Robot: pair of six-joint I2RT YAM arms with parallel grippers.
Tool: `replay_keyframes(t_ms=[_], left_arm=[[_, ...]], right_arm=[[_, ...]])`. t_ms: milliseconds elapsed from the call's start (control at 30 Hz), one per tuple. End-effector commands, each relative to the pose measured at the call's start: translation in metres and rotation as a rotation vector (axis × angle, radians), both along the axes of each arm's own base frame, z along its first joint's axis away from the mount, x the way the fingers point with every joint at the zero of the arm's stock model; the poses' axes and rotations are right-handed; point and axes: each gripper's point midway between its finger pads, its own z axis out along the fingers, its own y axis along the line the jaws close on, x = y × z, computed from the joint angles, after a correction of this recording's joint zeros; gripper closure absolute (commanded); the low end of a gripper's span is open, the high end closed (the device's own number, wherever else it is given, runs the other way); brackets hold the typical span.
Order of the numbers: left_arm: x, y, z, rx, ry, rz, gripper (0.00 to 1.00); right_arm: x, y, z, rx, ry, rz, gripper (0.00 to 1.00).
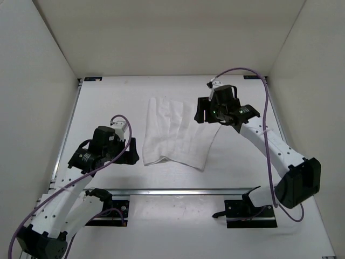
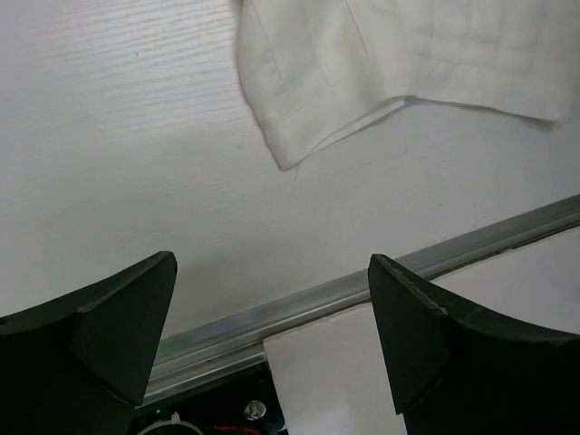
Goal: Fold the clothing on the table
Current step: Flatten the skirt out
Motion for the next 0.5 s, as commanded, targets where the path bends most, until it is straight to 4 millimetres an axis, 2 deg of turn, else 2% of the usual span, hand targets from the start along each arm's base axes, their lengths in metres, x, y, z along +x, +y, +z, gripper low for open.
replay_keyframes(t_ms=[0,67,100,133,200,233,267,300,333,367,400,433,467], left_arm=[[0.003,-0.001,-0.009,0.012,0.038,0.008,0.02],[0.005,0.008,-0.013,0.020,0.059,0.061,0.01],[0.008,0.006,-0.009,0.012,0.035,0.059,0.01],[0.004,0.001,-0.009,-0.002,0.035,0.024,0.13],[0.002,-0.006,-0.003,-0.034,0.007,-0.024,0.78],[0.002,-0.007,-0.003,-0.044,0.003,-0.031,0.92],[0.002,-0.007,-0.002,-0.062,0.004,-0.020,1.00],[0.005,-0.004,-0.002,-0.068,0.001,0.006,1.00],[0.005,-0.009,0.002,-0.109,0.008,-0.002,1.00],[0.009,-0.019,0.008,-0.173,0.011,-0.024,1.00],[0.010,-0.027,0.012,-0.223,0.021,-0.018,0.85],[0.016,-0.033,0.016,-0.267,0.005,0.014,0.49],[0.022,-0.036,0.010,-0.277,-0.013,0.034,0.41]], right_arm=[[-0.010,-0.013,-0.010,0.047,-0.015,-0.043,0.41],[-0.024,-0.022,-0.024,0.053,0.025,-0.047,0.41],[-0.030,-0.028,-0.033,0.052,0.042,-0.059,0.41],[-0.038,-0.035,-0.041,0.050,0.057,-0.073,0.41],[-0.050,-0.041,-0.054,0.050,0.084,-0.083,0.41],[-0.056,-0.044,-0.061,0.053,0.093,-0.093,0.51],[-0.062,-0.043,-0.065,0.058,0.105,-0.084,0.66],[-0.067,-0.048,-0.074,0.064,0.124,-0.098,0.94],[-0.072,-0.050,-0.080,0.079,0.142,-0.107,0.99],[-0.078,-0.050,-0.084,0.090,0.157,-0.110,1.00],[-0.085,-0.050,-0.094,0.082,0.193,-0.117,1.00],[-0.087,-0.051,-0.097,0.075,0.197,-0.125,0.97],[-0.093,-0.049,-0.106,0.071,0.223,-0.127,0.82]])
